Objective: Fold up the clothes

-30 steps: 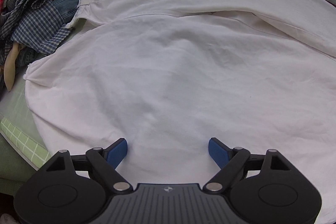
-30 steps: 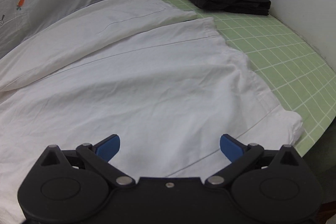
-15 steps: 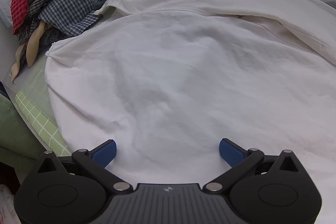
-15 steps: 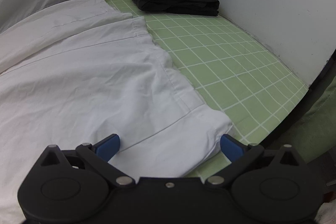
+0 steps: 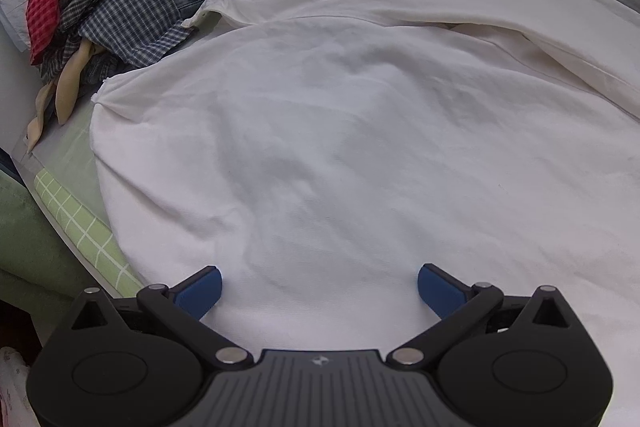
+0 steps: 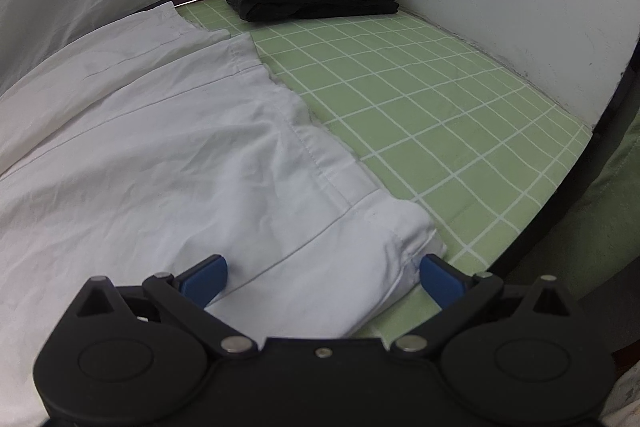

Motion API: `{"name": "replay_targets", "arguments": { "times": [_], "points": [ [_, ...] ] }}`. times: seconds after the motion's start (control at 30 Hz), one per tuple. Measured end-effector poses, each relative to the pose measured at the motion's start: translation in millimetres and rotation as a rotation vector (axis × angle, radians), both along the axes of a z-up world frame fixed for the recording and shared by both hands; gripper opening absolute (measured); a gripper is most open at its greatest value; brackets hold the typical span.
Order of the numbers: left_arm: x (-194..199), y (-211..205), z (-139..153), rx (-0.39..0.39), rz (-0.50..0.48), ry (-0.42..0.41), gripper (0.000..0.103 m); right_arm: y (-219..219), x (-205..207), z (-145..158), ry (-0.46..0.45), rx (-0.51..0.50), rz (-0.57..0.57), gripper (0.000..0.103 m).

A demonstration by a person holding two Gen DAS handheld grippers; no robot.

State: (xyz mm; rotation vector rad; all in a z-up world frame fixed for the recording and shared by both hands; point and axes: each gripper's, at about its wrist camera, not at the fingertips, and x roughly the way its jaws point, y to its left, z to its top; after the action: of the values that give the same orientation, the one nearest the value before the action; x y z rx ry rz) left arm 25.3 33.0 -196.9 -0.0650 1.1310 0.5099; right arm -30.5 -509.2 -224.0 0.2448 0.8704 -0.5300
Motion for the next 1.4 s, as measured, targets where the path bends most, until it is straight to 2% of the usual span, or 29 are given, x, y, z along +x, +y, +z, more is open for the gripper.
{"name": "replay_targets", "arguments": {
  "times": [0.13, 0.3, 0.53, 0.7, 0.83, 0.93, 1.0, 1.1, 1.23, 1.4],
  "points": [
    [-3.2, 0.5, -0.4, -0.014, -0.003, -0.006, 0.103, -1.8, -3.4, -0.7, -0.003, 0.039, -0.033, 0.103],
    [-4.7, 1.4, -1.1, -0.025, -0.004, -0.012, 0.103, 8.5, -4.5, 0.7, 0.000, 0.058, 0.015, 0.103],
    [-6.8, 6.1, -2.9, -0.063, -0.013, -0.017, 0.103, 27.7, -2.8, 5.8, -0.022, 0.138, 0.083, 0.103],
    [-9.0, 16.1, -5.3, -0.133, -0.012, -0.017, 0.103, 22.2, -12.8, 11.4, -0.095, 0.304, 0.017, 0.103],
    [-11.8, 23.5, -7.3, -0.180, -0.048, -0.012, 0.103, 11.2, -27.9, 8.7, -0.217, 0.577, -0.094, 0.103],
    [-14.5, 25.2, -7.3, -0.194, -0.099, -0.004, 0.103, 14.4, -34.9, 3.1, -0.280, 0.723, -0.162, 0.103],
    [-16.0, 29.3, -6.3, -0.216, -0.128, -0.003, 0.103, 22.6, -35.0, 0.7, -0.299, 0.773, -0.183, 0.103],
    [-19.9, 42.6, -2.9, -0.292, -0.146, -0.020, 0.103, 40.4, -29.3, -1.5, -0.309, 0.826, -0.188, 0.103],
    [-25.7, 71.0, 8.9, -0.351, -0.132, -0.083, 0.103, 69.1, -17.3, -2.9, -0.310, 0.858, -0.180, 0.103],
    [-28.4, 121.5, 24.2, -0.356, -0.038, -0.162, 0.102, 99.0, -0.7, -0.1, -0.292, 0.846, -0.171, 0.103]
  ]
}}
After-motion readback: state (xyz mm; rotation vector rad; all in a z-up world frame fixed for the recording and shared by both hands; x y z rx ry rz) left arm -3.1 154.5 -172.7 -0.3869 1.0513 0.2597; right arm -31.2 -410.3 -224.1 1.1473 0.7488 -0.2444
